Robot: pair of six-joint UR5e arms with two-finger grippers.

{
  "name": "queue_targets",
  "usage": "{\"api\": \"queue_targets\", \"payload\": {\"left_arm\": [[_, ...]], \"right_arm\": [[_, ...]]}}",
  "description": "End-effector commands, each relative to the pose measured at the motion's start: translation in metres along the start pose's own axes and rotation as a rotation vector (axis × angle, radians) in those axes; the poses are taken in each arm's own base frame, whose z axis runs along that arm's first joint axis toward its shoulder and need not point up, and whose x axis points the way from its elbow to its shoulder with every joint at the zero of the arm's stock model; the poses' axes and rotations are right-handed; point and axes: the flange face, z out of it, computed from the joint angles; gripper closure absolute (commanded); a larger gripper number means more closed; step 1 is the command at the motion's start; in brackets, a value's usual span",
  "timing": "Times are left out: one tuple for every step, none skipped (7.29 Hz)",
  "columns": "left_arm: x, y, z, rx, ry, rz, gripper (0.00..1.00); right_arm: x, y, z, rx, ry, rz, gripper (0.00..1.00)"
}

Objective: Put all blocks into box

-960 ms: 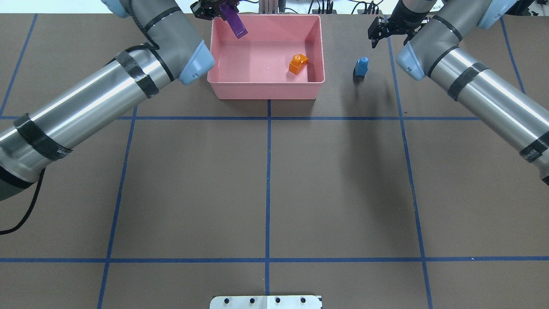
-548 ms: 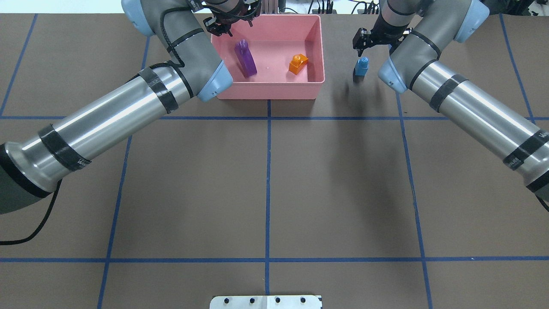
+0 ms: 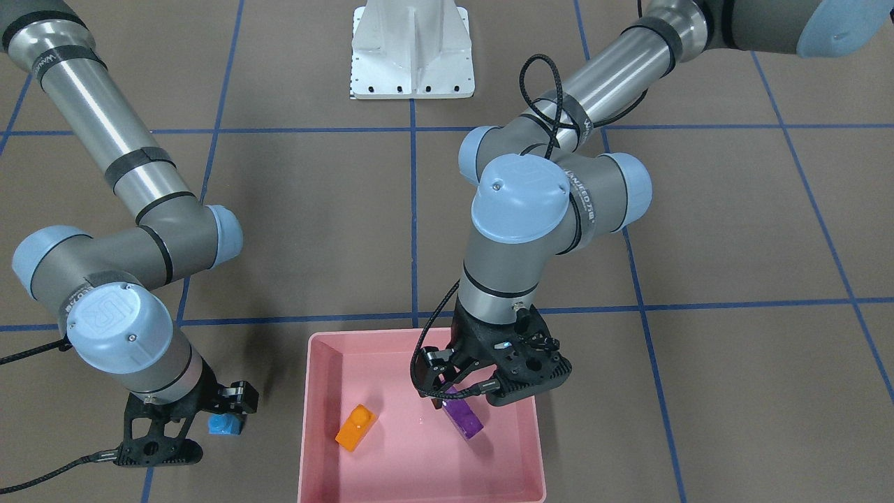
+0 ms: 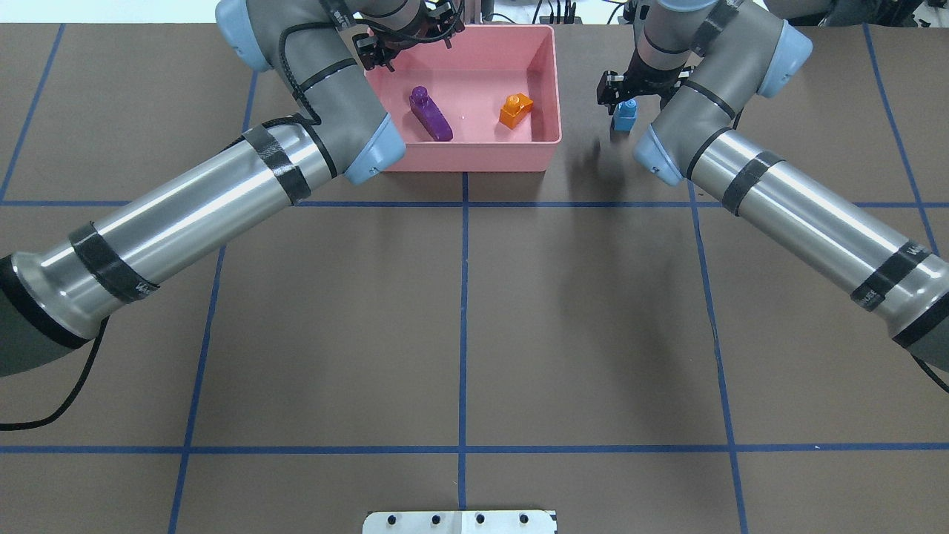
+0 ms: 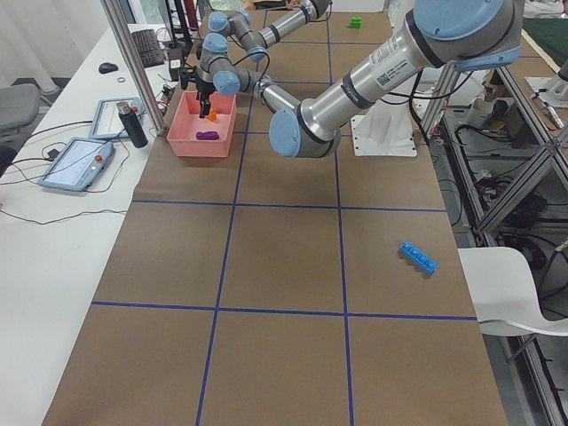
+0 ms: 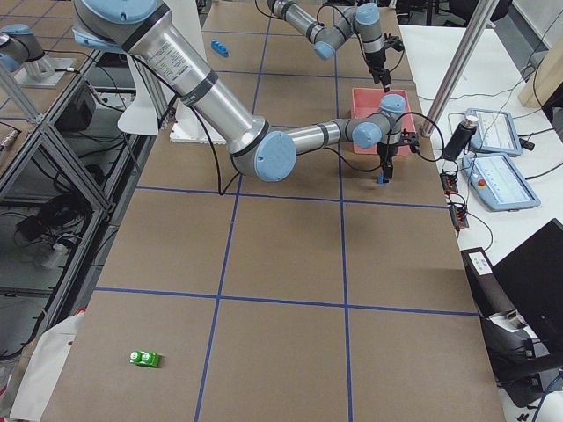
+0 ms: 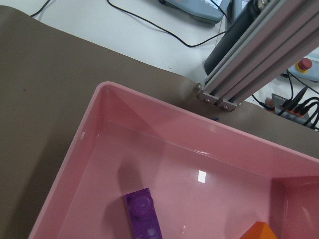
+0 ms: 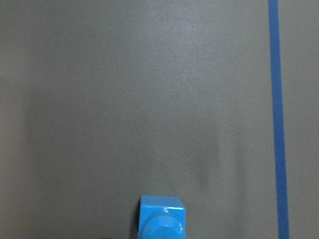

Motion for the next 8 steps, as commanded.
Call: {"api": "queue_targets", "payload": {"left_arm": [[0.0, 0.0, 0.0, -0.001, 0.001, 0.001, 0.0], [0.001, 0.002, 0.0, -0.002, 0.002, 0.002, 0.0], [0.0, 0.002, -0.001, -0.001, 0.004, 0.003, 0.0], [0.001, 0.003, -0.001, -0.003, 0.007, 0.005, 0.0], [-0.003, 0.004, 0.0, -0.003, 0.004, 0.004, 0.0], [-0.009, 0.005, 0.001, -0.003, 0.005, 0.006, 0.0], [-0.01, 0.005, -0.001, -0.004, 0.01, 0.008, 0.0], [-0.008, 0.006, -0.005, -0.005, 0.016, 0.051, 0.0]], "right_arm": [[-0.016, 0.002, 0.008, -0.013, 0.008, -0.01, 0.3], [-0.017, 0.003, 0.011, -0.012, 0.014, -0.011, 0.36], [-0.017, 0.004, 0.014, -0.01, 0.023, -0.012, 0.52], [-0.017, 0.004, 0.014, -0.011, 0.024, -0.011, 1.0], [-0.015, 0.003, 0.014, -0.004, 0.031, -0.01, 1.0], [-0.007, -0.005, 0.008, 0.011, 0.036, 0.0, 1.0], [0.004, -0.025, -0.023, 0.049, 0.012, 0.02, 1.0], [0.015, -0.047, -0.068, 0.076, -0.049, 0.044, 1.0]]}}
